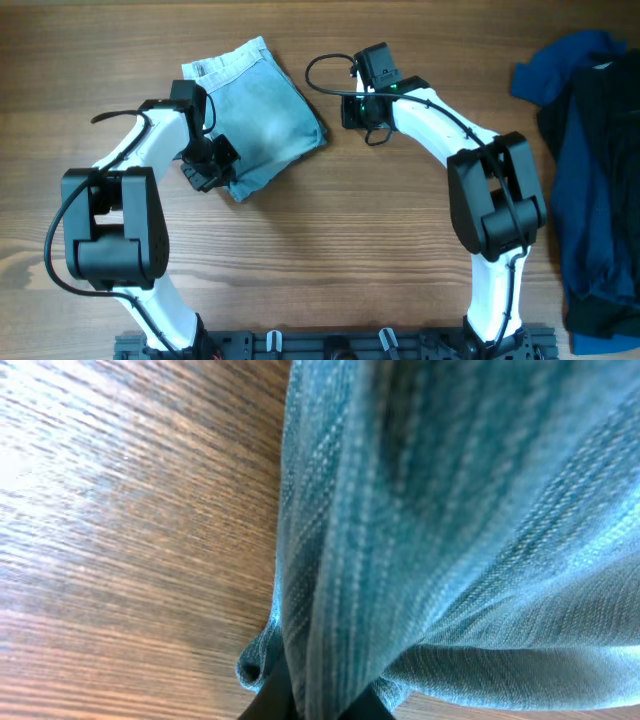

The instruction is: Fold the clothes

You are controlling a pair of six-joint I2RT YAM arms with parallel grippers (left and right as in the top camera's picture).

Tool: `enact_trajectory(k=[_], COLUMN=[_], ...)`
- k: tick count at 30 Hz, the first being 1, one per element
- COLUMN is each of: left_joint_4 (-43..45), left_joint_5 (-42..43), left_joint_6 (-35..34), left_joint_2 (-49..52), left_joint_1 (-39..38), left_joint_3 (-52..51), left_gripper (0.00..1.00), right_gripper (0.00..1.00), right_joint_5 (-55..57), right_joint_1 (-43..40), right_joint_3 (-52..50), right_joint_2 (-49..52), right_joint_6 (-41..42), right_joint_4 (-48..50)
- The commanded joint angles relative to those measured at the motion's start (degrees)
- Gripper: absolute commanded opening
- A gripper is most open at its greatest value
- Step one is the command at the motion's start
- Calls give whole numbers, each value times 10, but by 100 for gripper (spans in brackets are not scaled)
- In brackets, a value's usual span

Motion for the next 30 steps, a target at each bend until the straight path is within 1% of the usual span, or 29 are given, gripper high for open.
enact_trajectory(k=[1,3,4,5,6,7,8,9,11,12,13,14,15,16,20,25,30], left_joint_4=[-27,-52,-63,-71,-74,-74,-72,-65,-41,-26,-9,1,14,31,77,119,146], left_joint_5=[-36,-36,-36,-36,-36,-36,-36,-36,-38,-41,-49,-53,-54,-54,-54,-61,-129], left_joint_6=[-4,-4,-4,-3,-1,13,26,40,42,42,42,42,45,52,55,51,22], left_joint_2=[-24,-45,-58,-70,-78,-88,-97,-108,-120,-122,-122,-118,-114,-106,-73,-14,48], left_joint_1=[5,3,2,1,0,-1,-2,-2,-2,-1,0,2,3,3,3,10,22], left_joint_3=[53,95,118,140,154,172,188,201,208,208,208,208,208,207,207,207,207], left_gripper=[17,34,42,57,64,69,79,82,74,57,34,19,9,4,4,4,4], right_gripper=[46,68,81,90,94,96,97,100,100,100,99,100,100,100,100,100,100], right_joint_5=[12,12,11,12,12,12,12,12,12,12,12,12,12,12,12,12,12], right_joint_1=[-7,-11,-14,-16,-19,-23,-28,-38,-60,-78,-93,-104,-122,-136,-181,-208,-209], right_joint_3=[21,21,21,21,21,21,21,21,21,21,21,21,21,21,19,19,19], right_joint_2=[-69,-88,-96,-104,-111,-117,-123,-130,-136,-137,-137,-137,-136,-136,-136,-136,-136], right_joint_6=[-33,-34,-34,-33,-33,-33,-32,-29,-28,-28,-28,-28,-28,-29,-34,-34,-34], right_joint_4=[-8,-14,-18,-24,-28,-34,-42,-51,-67,-76,-84,-90,-102,-110,-131,-130,-130])
